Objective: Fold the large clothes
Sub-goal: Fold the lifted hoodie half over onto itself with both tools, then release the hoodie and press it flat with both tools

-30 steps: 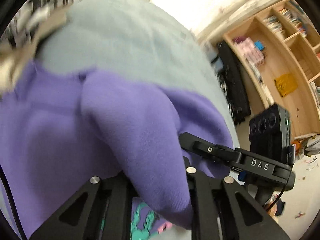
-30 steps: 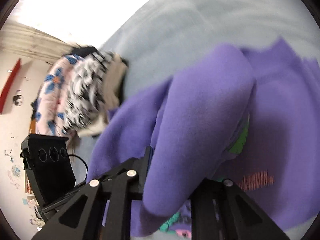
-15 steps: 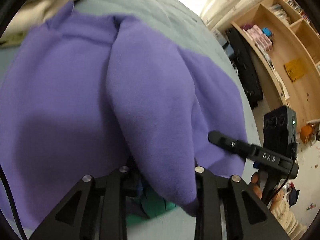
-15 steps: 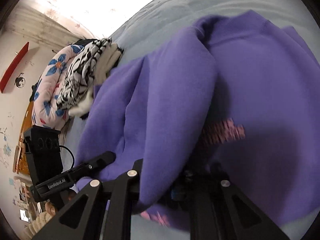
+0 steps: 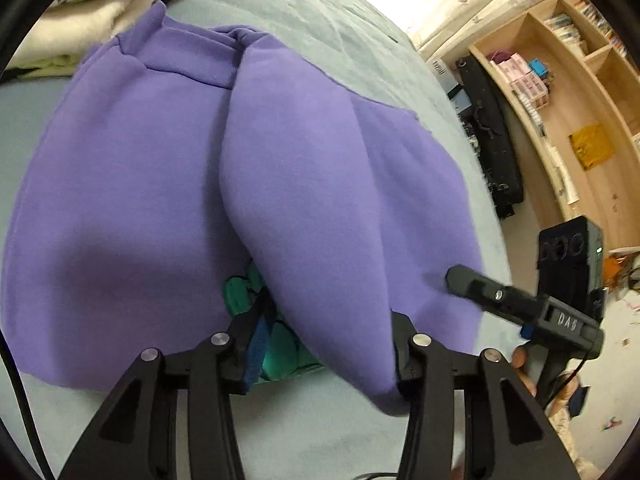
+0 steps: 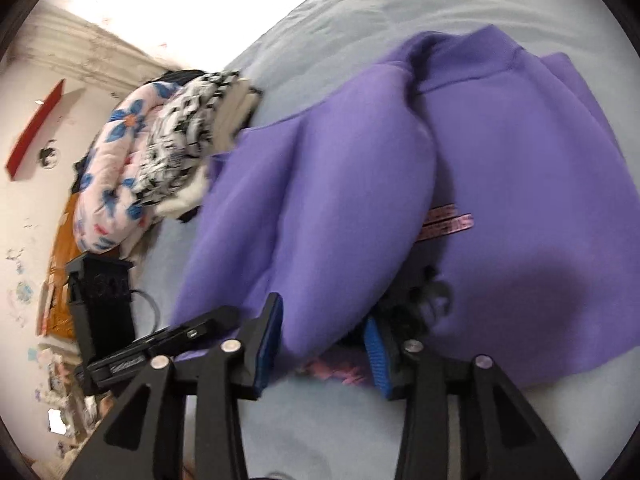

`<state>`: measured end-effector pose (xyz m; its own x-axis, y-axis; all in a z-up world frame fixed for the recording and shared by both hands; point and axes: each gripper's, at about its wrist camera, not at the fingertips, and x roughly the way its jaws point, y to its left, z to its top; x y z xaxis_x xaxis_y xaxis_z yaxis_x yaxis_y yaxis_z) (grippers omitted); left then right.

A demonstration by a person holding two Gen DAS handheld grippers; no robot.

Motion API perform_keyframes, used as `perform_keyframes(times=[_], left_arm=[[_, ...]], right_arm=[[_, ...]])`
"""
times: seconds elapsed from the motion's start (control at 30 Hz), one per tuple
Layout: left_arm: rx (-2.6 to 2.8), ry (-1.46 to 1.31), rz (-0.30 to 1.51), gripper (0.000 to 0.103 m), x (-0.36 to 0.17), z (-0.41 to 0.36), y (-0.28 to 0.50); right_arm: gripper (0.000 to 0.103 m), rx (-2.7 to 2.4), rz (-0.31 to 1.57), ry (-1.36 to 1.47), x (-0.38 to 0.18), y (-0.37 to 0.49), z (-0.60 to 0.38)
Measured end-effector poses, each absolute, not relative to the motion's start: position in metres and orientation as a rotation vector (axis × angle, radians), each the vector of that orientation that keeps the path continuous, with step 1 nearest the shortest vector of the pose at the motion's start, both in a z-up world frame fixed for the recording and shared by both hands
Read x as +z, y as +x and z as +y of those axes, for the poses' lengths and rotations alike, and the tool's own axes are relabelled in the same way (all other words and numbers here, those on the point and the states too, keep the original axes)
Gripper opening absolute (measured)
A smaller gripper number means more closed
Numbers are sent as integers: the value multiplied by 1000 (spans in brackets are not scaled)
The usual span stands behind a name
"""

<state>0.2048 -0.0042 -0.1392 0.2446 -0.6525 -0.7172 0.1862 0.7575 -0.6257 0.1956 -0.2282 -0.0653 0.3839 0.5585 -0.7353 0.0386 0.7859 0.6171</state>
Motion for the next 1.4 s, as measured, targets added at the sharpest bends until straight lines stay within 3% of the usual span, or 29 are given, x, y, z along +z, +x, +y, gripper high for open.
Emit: perform_keyframes(times=[0.13, 0.17, 0.2, 0.27, 0.37, 0.5, 0.53, 0.63, 0.8, 1.13, 1.17, 1.3, 1.4], left_arm=[[-614, -429, 1150, 45, -139, -22, 211], [-611, -403, 1131, 45, -139, -26, 212], [-599, -367, 1103, 42, -139, -31, 213], [-576, -307, 1058, 35, -140, -36, 218], [-555, -287, 961, 29, -139, -26, 225], [-529, -247, 947, 31, -155, -21, 228], [-536, -238, 933, 31, -156, -19, 225], [-542, -240, 942, 33, -150, -15, 219], [-483, -289, 987, 56, -137, 3, 219], [-365, -216, 1027, 62, -130, -7, 208], [-375, -221, 1033, 62, -131, -11, 207], [-337, -217, 1003, 62, -130, -19, 200], [-324, -244, 988, 62, -126, -8, 195]], right_arm=[[46, 312, 1177, 532, -80, 208, -219], [42, 299, 1175, 509, -84, 212, -217], [24, 291, 1168, 488, -88, 215, -216], [11, 279, 1139, 446, -90, 223, -213], [10, 235, 980, 350, -75, 227, -213], [10, 210, 1002, 297, -91, 235, -211], [11, 223, 1001, 282, -92, 233, -211], [27, 236, 1008, 291, -83, 227, -217], [53, 213, 971, 321, -55, 208, -233], [54, 228, 837, 211, -5, 173, -205], [51, 245, 840, 188, -5, 173, -196], [13, 325, 923, 138, -25, 177, -167], [10, 327, 985, 59, -51, 174, -156]])
